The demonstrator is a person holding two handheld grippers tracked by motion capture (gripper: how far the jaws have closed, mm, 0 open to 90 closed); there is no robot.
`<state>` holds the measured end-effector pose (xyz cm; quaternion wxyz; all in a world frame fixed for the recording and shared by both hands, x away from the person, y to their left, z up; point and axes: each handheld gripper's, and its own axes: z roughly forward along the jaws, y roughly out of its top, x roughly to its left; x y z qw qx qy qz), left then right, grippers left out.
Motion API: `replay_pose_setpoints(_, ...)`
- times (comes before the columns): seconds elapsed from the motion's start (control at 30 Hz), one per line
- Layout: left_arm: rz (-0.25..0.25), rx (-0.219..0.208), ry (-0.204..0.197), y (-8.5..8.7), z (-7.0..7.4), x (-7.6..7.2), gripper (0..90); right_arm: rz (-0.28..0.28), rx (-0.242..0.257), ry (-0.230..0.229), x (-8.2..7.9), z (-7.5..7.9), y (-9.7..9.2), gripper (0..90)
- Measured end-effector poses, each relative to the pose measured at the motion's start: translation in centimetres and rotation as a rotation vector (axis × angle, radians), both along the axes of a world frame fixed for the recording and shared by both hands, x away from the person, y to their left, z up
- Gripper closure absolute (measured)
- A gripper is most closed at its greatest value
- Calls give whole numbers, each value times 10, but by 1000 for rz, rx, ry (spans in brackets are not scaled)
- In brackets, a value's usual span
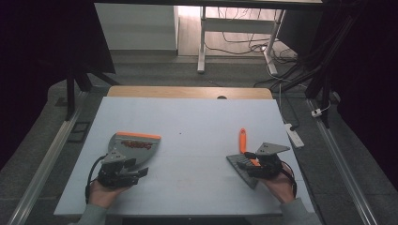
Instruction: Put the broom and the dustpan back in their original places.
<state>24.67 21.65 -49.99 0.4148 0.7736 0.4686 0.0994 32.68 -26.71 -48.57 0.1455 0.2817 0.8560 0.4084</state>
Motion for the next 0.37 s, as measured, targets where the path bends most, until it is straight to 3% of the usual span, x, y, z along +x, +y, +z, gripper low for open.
replay_pose_setpoints(0.37, -5, -5, 15, -1, -1, 1, 340, 11, -5, -28, -3, 1, 0, 464)
